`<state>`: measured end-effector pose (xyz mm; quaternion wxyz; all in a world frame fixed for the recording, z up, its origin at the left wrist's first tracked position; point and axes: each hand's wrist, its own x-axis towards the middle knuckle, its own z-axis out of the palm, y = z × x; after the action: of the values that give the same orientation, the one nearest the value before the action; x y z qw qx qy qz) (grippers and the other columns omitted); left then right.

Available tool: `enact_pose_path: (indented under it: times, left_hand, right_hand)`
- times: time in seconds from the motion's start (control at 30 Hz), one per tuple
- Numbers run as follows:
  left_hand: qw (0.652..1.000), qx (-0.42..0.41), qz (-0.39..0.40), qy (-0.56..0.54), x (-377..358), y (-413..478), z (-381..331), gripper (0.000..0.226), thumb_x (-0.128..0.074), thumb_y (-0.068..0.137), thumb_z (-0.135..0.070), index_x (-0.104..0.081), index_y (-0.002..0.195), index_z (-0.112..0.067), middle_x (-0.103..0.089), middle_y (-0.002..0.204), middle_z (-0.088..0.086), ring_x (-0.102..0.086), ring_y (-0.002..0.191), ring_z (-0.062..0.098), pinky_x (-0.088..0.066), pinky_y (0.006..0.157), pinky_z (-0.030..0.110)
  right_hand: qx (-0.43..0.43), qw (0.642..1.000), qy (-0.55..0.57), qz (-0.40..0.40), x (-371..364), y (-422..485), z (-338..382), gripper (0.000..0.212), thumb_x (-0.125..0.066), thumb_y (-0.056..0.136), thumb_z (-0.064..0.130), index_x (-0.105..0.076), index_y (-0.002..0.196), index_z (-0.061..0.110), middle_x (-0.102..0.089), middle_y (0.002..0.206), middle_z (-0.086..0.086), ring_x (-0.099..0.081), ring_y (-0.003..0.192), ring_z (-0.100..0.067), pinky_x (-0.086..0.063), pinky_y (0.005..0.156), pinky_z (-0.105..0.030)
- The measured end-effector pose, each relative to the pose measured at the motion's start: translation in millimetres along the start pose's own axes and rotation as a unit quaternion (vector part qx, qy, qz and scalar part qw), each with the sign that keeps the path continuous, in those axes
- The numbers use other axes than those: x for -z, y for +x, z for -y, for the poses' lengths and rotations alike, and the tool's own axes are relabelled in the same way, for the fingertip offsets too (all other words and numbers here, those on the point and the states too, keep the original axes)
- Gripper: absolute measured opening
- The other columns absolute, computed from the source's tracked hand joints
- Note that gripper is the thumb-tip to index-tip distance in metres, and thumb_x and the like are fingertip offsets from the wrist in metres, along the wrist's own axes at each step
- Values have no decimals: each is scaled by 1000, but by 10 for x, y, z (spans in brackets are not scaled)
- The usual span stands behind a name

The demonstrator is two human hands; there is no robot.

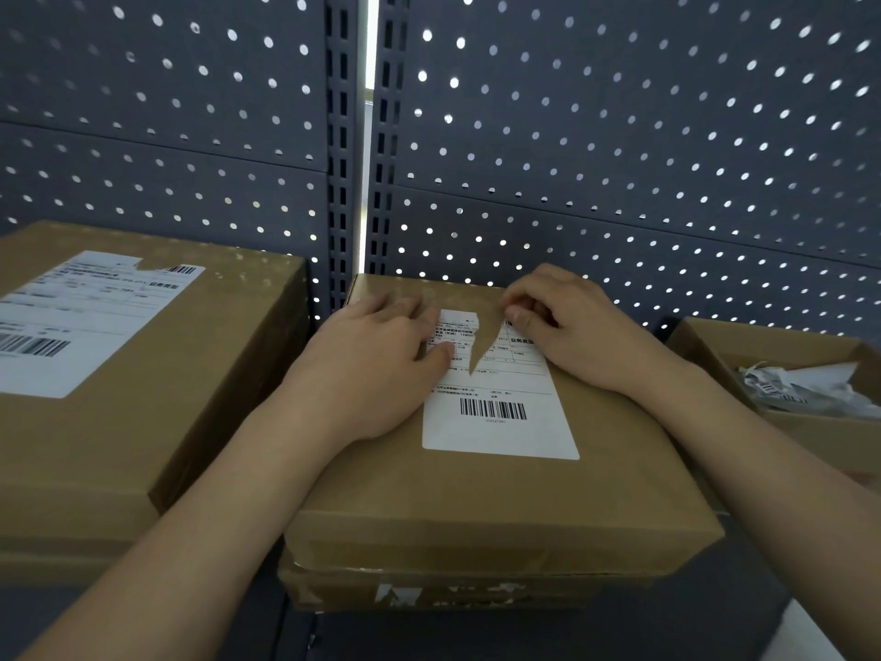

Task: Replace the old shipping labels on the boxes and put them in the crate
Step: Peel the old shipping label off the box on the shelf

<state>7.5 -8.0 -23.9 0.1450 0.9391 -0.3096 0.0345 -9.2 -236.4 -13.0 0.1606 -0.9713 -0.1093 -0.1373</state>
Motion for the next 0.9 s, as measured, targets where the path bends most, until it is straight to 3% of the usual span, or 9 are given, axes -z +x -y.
enact_pose_path:
  times: [0.2, 0.47, 0.57, 0.63, 0.77, 0.9]
  left_hand:
    - [1000, 1, -1, -6, 2, -9, -3, 58, -27, 100, -50, -21, 153, -28, -21, 158, -12, -13, 145, 12, -20, 112, 30]
    - [1000, -2, -1, -2, 6, -7, -5, 57, -26, 100, -50, -23, 153, -28, -21, 159, -11, -11, 146, 11, -19, 114, 32]
    - [1000, 0, 2, -2, 12, -12, -14, 57, -26, 100, -51, -22, 153, -28, -20, 159, -11, -10, 146, 11, -19, 114, 32]
    - [1000, -1, 2, 1, 13, -10, -16, 57, -26, 100, -50, -23, 153, -28, -20, 159, -10, -11, 146, 12, -18, 113, 31]
    - [1000, -1, -2, -1, 10, -8, -14, 56, -27, 100, -50, -26, 152, -28, -22, 159, -10, -13, 145, 12, -20, 112, 30]
    - [1000, -2, -5, -2, 1, -5, -11, 56, -27, 100, -50, -27, 151, -28, -24, 158, -10, -15, 144, 12, -20, 111, 29]
  right_hand:
    - [6, 1000, 15, -17, 10, -4, -20, 8, -62, 93, 16, -67, 87, 17, -57, 89, 10, -52, 81, -1, -35, 71, -7]
    - [0, 999, 33, -13, 15, -51, 25, 17, -43, 101, 11, -48, 87, 20, -48, 88, 14, -47, 84, 0, -33, 72, -6]
    - [-8, 998, 52, -15, 23, -60, 49, 13, -43, 102, 15, -49, 91, 21, -50, 87, 17, -47, 82, 7, -34, 69, -6]
    - [-7, 998, 67, -21, 22, -64, 48, 3, -47, 101, 20, -49, 99, 21, -55, 88, 14, -51, 82, 2, -36, 68, -11]
    - [6, 999, 47, 5, 28, -82, 48, 24, -58, 94, 39, -59, 115, 28, -57, 97, 18, -54, 90, 1, -41, 75, -14]
    - [6, 996, 91, -10, 13, -90, 33, 4, -68, 90, 24, -71, 89, 27, -62, 88, 17, -57, 86, -1, -40, 76, -12]
